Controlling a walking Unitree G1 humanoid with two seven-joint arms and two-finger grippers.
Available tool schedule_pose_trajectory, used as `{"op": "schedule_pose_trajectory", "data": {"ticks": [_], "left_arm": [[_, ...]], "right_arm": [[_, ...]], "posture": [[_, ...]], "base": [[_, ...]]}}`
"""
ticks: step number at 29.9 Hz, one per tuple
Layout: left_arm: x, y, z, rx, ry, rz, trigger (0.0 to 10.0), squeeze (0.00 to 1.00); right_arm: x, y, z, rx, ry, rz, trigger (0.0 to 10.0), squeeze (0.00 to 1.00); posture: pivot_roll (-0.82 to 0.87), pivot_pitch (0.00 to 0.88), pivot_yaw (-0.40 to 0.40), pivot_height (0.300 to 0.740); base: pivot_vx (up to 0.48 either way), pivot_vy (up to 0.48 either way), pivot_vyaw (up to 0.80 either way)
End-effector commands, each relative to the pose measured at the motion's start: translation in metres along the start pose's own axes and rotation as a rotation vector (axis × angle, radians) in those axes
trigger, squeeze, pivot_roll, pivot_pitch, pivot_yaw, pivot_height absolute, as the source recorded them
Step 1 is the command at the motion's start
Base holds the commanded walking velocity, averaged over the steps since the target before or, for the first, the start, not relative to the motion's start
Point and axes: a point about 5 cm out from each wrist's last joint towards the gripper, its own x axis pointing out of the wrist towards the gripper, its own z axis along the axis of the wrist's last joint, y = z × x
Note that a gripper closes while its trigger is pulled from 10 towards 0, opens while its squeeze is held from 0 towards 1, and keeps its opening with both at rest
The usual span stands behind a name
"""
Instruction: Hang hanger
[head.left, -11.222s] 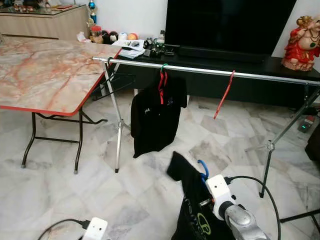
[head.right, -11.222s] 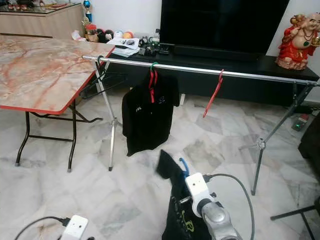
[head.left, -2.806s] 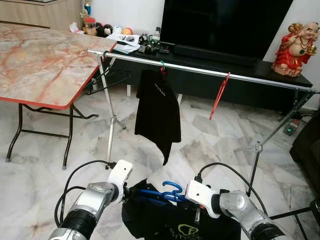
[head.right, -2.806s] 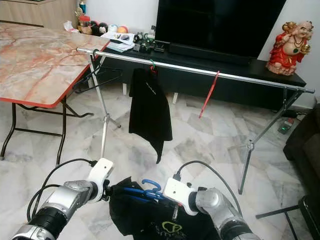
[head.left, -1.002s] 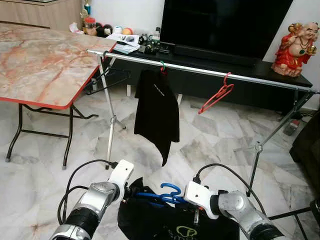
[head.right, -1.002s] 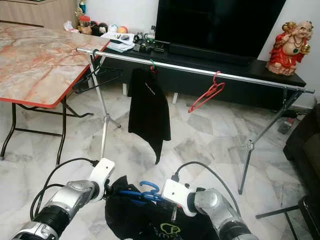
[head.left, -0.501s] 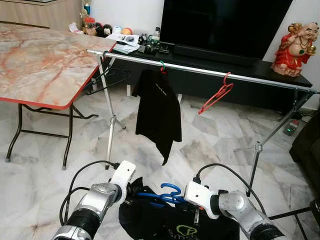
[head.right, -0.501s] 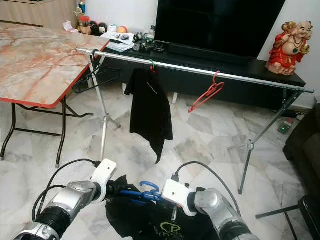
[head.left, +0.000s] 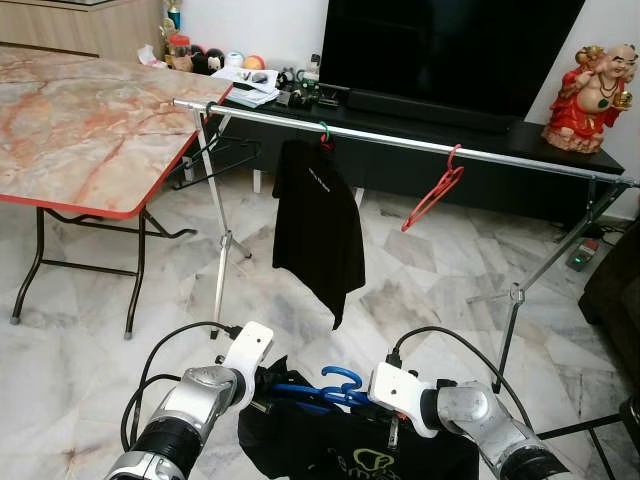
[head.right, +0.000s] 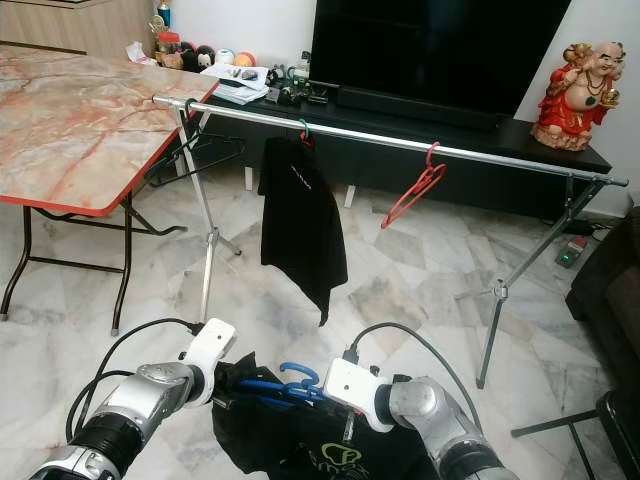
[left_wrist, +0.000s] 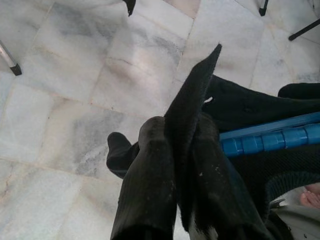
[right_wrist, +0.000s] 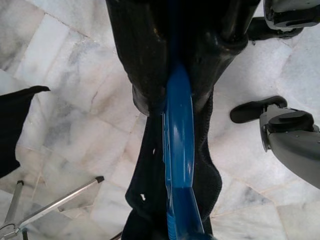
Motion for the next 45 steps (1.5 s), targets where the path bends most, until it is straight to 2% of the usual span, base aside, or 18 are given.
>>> {"op": "schedule_pose_trajectory", "data": {"ticks": [1,7,9,13,16,21,23,24,28,29,30,33,36,39,41,43,44,45], "left_arm": [[0.001,-0.004,-0.001,0.010,-0.004,-0.025,0.0,0.00],[0.000,0.001,0.001,0.028,-0.019,0.034,0.0,0.00],[-0.002,0.007,0.007,0.019,-0.082,0.083,0.0,0.00],[-0.009,0.030,0.011,-0.067,-0.135,0.258,0.0,0.00],[-0.016,0.049,0.002,-0.084,-0.140,0.385,0.0,0.00],[-0.022,0.061,-0.016,-0.085,-0.076,0.475,0.0,0.00],[-0.023,0.063,-0.023,-0.082,-0.052,0.495,0.0,0.00],[-0.023,0.064,-0.029,-0.098,-0.037,0.505,0.0,0.00],[-0.022,0.064,-0.034,-0.107,-0.033,0.526,0.0,0.00],[-0.022,0.064,-0.034,-0.107,-0.029,0.523,0.0,0.00],[-0.020,0.062,-0.037,-0.105,-0.016,0.512,0.0,0.00],[-0.019,0.059,-0.039,-0.089,0.000,0.492,0.0,0.00],[-0.013,0.047,-0.044,-0.056,0.042,0.388,0.0,0.00],[-0.009,0.036,-0.052,0.024,0.087,0.289,0.0,0.00],[-0.008,0.033,-0.053,0.033,0.094,0.269,0.0,0.00],[-0.007,0.029,-0.052,0.036,0.085,0.235,0.0,0.00],[-0.005,0.024,-0.046,0.044,0.055,0.184,0.0,0.00],[-0.005,0.021,-0.043,0.044,0.038,0.163,0.0,0.00]], "right_arm": [[-0.006,-0.010,0.004,-0.022,-0.010,-0.040,10.0,0.00],[-0.006,-0.011,0.005,-0.028,-0.008,-0.051,10.0,0.00],[-0.007,-0.012,0.004,-0.023,-0.007,-0.067,10.0,0.00],[-0.010,-0.014,-0.002,-0.005,0.011,-0.105,10.0,0.00],[-0.016,-0.014,-0.010,0.018,0.027,-0.151,10.0,0.00],[-0.025,-0.015,-0.018,0.041,0.017,-0.196,10.0,0.00],[-0.028,-0.013,-0.017,0.064,-0.028,-0.170,10.0,0.00],[-0.032,-0.006,-0.017,0.081,-0.069,-0.079,10.0,0.00],[-0.049,0.014,-0.036,0.070,0.018,0.158,10.0,0.00],[-0.051,0.012,-0.037,0.052,0.024,0.147,10.0,0.00],[-0.054,-0.001,-0.039,0.076,0.053,0.032,10.0,0.00],[-0.057,-0.007,-0.039,0.073,0.057,-0.017,10.0,0.00],[-0.063,-0.021,-0.032,0.055,0.026,-0.136,10.0,0.00],[-0.063,-0.034,-0.014,0.120,-0.121,-0.243,10.0,0.00],[-0.061,-0.036,-0.008,0.150,-0.174,-0.271,10.0,0.00],[-0.058,-0.041,0.003,0.207,-0.293,-0.333,10.0,0.00],[-0.055,-0.047,0.019,0.314,-0.480,-0.405,10.0,0.00],[-0.055,-0.048,0.024,0.363,-0.553,-0.429,10.0,0.00]], "posture": [[0.13,0.000,-0.130,0.740],[0.13,0.000,-0.131,0.740],[0.13,0.000,-0.132,0.740],[0.13,0.000,-0.134,0.740],[0.12,0.000,-0.134,0.740],[0.11,0.000,-0.135,0.740],[0.11,0.000,-0.135,0.740],[0.11,0.002,-0.134,0.740],[0.10,0.004,-0.135,0.740],[0.10,0.004,-0.135,0.740],[0.10,0.004,-0.135,0.740],[0.10,0.004,-0.133,0.740],[0.10,0.005,-0.133,0.740],[0.10,0.005,-0.134,0.740],[0.10,0.005,-0.134,0.740],[0.11,0.005,-0.134,0.740],[0.11,0.004,-0.135,0.740],[0.11,0.004,-0.135,0.740]], "base": [[0.000,0.000,0.00],[0.000,0.000,0.00],[0.000,0.000,0.00],[0.000,0.000,0.00],[0.000,0.000,0.00],[0.000,0.000,0.00],[0.000,0.000,0.00],[0.000,0.000,0.00],[0.000,0.000,0.00],[0.000,0.000,0.00],[0.000,0.000,0.00],[0.000,0.000,0.00],[0.000,0.000,0.00],[0.000,0.000,0.00],[0.000,0.000,0.00],[0.000,0.000,0.00],[0.000,0.000,0.00],[0.000,0.000,0.00]]}}
